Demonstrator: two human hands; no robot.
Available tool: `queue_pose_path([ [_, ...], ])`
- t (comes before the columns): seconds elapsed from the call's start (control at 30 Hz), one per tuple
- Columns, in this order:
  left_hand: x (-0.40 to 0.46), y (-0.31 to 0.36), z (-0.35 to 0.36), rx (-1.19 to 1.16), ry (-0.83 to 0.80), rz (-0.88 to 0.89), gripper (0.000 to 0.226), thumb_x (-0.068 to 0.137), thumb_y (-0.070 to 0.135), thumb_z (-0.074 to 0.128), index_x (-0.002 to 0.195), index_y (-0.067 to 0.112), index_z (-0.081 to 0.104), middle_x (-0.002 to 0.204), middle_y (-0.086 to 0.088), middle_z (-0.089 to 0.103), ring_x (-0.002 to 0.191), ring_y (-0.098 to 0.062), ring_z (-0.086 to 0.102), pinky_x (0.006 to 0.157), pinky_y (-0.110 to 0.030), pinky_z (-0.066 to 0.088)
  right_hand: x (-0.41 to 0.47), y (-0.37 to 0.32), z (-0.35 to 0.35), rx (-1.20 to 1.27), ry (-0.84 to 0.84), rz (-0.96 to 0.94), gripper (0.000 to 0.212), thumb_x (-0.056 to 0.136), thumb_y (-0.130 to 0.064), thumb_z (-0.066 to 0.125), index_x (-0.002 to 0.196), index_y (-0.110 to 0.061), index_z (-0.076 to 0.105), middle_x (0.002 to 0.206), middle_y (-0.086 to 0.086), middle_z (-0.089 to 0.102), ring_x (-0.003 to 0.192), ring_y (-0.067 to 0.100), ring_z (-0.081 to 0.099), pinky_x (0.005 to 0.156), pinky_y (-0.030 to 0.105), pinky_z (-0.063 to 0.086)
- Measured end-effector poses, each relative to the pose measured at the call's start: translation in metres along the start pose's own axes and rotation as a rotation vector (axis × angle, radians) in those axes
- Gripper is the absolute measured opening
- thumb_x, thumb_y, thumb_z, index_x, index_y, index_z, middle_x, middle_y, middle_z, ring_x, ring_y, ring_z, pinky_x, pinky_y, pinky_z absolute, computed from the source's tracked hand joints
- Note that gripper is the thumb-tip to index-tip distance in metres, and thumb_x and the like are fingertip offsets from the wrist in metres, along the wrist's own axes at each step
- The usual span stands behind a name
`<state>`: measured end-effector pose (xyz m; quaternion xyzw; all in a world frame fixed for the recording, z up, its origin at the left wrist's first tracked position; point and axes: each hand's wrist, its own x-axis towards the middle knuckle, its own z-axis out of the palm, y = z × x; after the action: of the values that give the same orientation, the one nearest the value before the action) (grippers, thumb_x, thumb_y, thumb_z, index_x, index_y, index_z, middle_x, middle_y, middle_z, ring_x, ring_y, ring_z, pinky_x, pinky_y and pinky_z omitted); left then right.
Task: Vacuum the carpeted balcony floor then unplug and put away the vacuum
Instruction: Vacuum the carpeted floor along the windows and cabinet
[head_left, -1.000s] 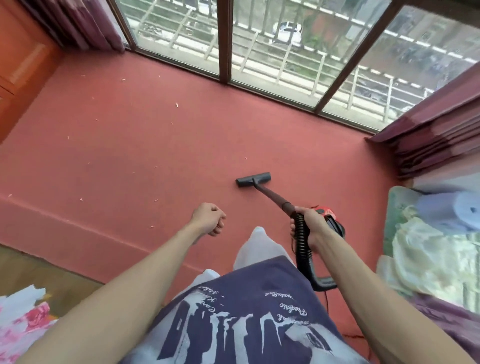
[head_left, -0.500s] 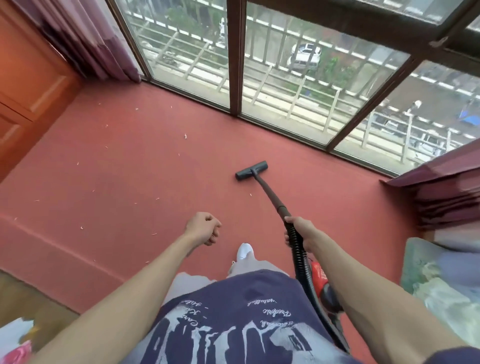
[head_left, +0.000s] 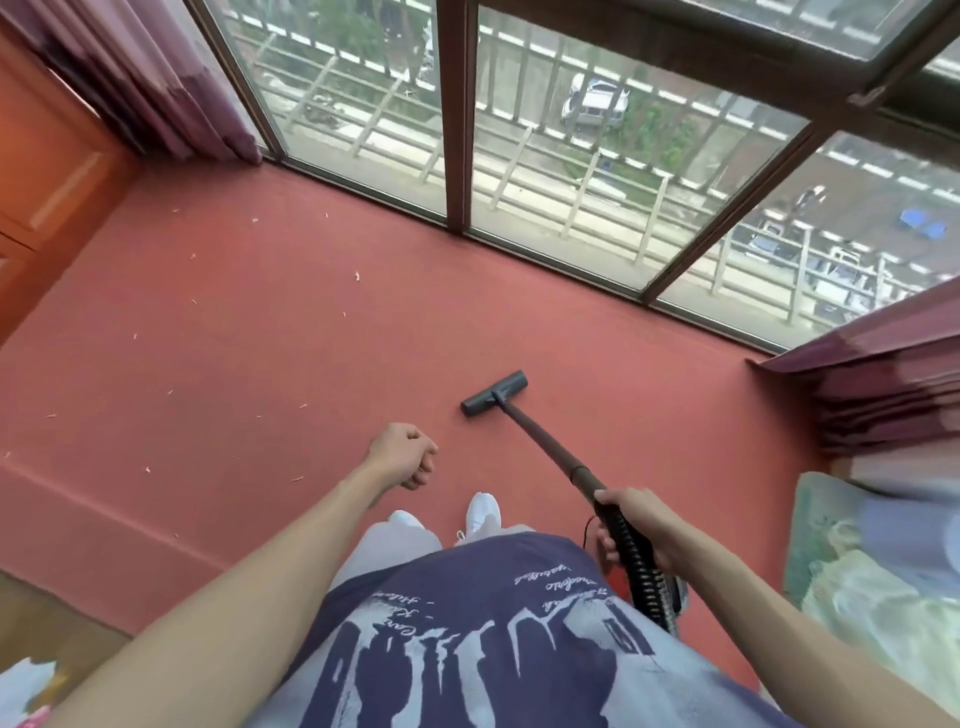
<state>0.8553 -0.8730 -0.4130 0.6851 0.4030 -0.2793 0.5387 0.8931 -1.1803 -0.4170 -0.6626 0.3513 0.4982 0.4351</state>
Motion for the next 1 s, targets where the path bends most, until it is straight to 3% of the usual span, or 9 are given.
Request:
queue_pose_path([
  [0.17, -0.006, 0.014, 0.013, 0.08, -0.053, 0.052, 0.023, 0.09, 0.004, 0.042, 0.084, 0.005, 0.064, 0.067, -0.009, 0.06, 0.052, -0.021, 0.055, 0.049, -0.025, 0.045, 0.02, -0.026, 0.039, -0.031, -0.008, -0.057, 0.022, 0.097, -0.023, 0.052, 0.096, -0.003, 0.046, 0.067, 0.015, 0.051, 0.042, 0.021, 0.049, 0.043, 0.027, 0.045],
  [0.33, -0.017, 0.005, 0.026, 0.089, -0.068, 0.06, 0.023, 0.09, 0.004, 0.042, 0.084, 0.006, 0.063, 0.067, -0.009, 0.06, 0.053, -0.022, 0.055, 0.05, -0.025, 0.045, 0.034, -0.009, 0.06, -0.117, 0.025, -0.082, 0.02, 0.093, -0.023, 0.054, 0.093, -0.003, 0.05, 0.063, 0.015, 0.054, 0.046, 0.023, 0.052, 0.046, 0.028, 0.046],
  [0.5, -0.029, -0.037, 0.037, 0.025, -0.035, -0.023, 0.018, 0.09, 0.005, 0.047, 0.09, 0.0, 0.064, 0.067, -0.01, 0.061, 0.051, -0.021, 0.054, 0.046, -0.023, 0.044, 0.023, 0.05, 0.022, -0.185, 0.092, -0.031, 0.02, 0.093, -0.023, 0.054, 0.09, -0.003, 0.051, 0.059, 0.014, 0.053, 0.038, 0.022, 0.05, 0.043, 0.027, 0.044],
  [0.67, -0.043, -0.073, 0.054, 0.042, -0.063, -0.06, 0.018, 0.09, 0.004, 0.046, 0.084, 0.003, 0.064, 0.066, -0.011, 0.06, 0.05, -0.023, 0.053, 0.047, -0.025, 0.043, 0.001, 0.1, -0.04, -0.208, 0.178, 0.026, 0.023, 0.095, -0.027, 0.055, 0.09, -0.005, 0.052, 0.05, 0.013, 0.053, 0.038, 0.021, 0.047, 0.042, 0.027, 0.042],
  [0.9, -0.067, -0.092, 0.085, 0.022, -0.146, 0.015, 0.018, 0.09, 0.007, 0.047, 0.085, 0.004, 0.063, 0.063, -0.006, 0.062, 0.049, -0.02, 0.056, 0.054, -0.028, 0.046, -0.014, 0.08, -0.036, -0.281, 0.176, -0.058, 0.019, 0.096, -0.022, 0.054, 0.091, -0.004, 0.051, 0.057, 0.011, 0.049, 0.04, 0.021, 0.046, 0.041, 0.026, 0.042],
  [1.0, -0.078, -0.104, 0.094, -0.019, -0.127, 0.016, 0.021, 0.091, 0.007, 0.045, 0.083, 0.005, 0.064, 0.063, -0.006, 0.062, 0.048, -0.019, 0.056, 0.052, -0.026, 0.045, 0.003, 0.054, -0.033, -0.398, 0.217, -0.132, 0.023, 0.089, -0.023, 0.058, 0.095, -0.001, 0.054, 0.069, 0.015, 0.055, 0.046, 0.024, 0.053, 0.047, 0.03, 0.047],
])
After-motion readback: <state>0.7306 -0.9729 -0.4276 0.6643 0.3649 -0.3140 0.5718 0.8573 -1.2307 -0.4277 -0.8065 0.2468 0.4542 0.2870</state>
